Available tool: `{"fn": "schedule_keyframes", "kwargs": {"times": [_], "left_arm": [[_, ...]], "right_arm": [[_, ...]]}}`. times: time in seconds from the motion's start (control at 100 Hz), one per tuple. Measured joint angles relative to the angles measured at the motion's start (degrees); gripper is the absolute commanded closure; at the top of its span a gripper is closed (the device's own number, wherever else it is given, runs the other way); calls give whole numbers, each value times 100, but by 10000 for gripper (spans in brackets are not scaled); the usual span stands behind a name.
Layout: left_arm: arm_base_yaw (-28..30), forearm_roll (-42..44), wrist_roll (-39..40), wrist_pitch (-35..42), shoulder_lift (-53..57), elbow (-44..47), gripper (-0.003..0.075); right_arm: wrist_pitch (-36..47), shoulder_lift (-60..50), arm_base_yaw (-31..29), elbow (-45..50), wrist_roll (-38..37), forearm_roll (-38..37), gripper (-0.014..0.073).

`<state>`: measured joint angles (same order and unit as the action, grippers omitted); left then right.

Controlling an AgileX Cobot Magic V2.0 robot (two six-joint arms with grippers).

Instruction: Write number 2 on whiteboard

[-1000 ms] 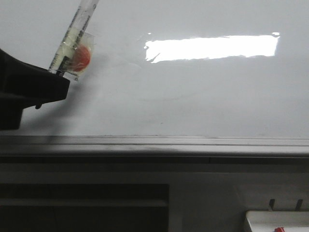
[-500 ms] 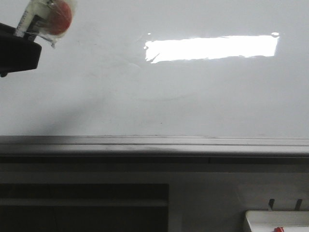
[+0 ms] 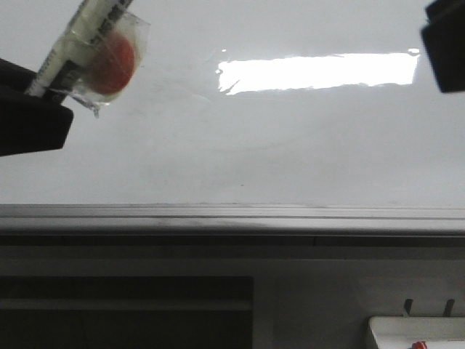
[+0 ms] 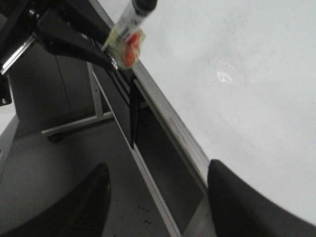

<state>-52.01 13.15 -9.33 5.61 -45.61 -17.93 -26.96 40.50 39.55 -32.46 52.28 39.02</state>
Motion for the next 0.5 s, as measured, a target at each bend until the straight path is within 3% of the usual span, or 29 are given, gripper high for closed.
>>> {"fn": "schedule_keyframes", "kwargs": {"times": [0.21, 0.5], "left_arm": [[-45, 148, 0, -105, -34, 0, 741], [-54, 481, 0, -178, -43, 0, 741]], "right_arm": [[124, 582, 607, -517, 25, 20, 195], [994, 1309, 1367, -839, 25, 35, 195]]}}
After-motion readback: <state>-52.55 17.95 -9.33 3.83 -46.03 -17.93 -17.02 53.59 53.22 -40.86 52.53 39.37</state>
